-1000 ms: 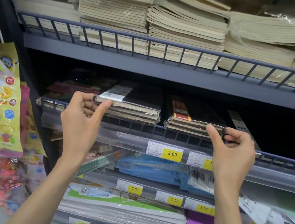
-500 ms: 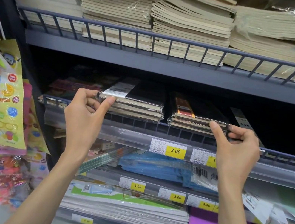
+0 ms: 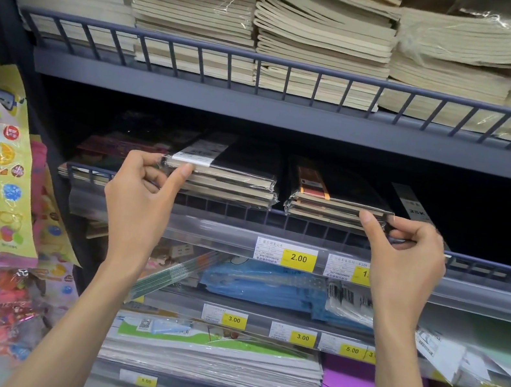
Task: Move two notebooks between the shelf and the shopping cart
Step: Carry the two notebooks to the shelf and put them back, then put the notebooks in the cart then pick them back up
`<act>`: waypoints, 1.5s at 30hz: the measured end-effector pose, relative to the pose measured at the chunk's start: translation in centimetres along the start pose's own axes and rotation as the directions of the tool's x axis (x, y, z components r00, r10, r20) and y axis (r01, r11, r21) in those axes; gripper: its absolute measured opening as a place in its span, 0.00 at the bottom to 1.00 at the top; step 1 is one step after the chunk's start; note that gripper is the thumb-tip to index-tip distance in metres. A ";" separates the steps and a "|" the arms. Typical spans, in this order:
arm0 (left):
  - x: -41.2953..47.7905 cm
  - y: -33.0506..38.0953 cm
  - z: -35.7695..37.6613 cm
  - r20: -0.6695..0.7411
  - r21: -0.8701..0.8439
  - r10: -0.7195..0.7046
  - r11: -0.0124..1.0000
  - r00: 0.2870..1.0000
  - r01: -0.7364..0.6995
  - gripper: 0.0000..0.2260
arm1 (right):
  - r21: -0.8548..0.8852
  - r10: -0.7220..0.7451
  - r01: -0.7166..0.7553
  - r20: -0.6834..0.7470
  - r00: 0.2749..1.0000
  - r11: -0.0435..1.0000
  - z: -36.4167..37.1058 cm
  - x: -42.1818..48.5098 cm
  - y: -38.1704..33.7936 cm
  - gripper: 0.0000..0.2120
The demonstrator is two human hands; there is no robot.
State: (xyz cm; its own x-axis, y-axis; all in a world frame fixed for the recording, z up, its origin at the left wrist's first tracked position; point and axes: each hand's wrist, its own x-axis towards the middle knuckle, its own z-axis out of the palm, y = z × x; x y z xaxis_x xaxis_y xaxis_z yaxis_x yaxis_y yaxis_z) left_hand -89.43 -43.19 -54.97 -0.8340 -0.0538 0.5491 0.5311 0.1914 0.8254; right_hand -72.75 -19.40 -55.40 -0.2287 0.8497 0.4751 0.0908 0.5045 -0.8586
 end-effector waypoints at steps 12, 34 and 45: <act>-0.5 0.4 -0.8 0.070 0.043 -0.094 0.995 0.993 0.091 0.18 | -0.255 -0.042 0.071 0.116 0.992 0.964 -1.4 0.2 -0.5 0.18; 5.5 14.8 -12.0 0.653 0.745 -0.495 0.555 0.573 -0.370 0.24 | -0.648 0.499 0.488 0.761 0.413 0.584 -8.2 1.0 -21.5 0.28; 9.9 30.6 -12.3 0.754 0.634 -0.571 0.502 0.324 -0.589 0.22 | -0.675 0.577 0.505 0.732 0.363 0.538 -16.1 5.9 -32.3 0.28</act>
State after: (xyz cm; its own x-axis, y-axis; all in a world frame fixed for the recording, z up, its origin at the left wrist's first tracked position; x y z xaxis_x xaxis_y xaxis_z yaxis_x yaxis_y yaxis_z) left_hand -79.60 -49.92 -22.68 -0.6866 0.6121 -0.3922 0.6630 0.7486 0.0077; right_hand -61.46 -28.23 -21.82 -0.7397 0.4875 -0.4639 0.5873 0.8042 -0.0915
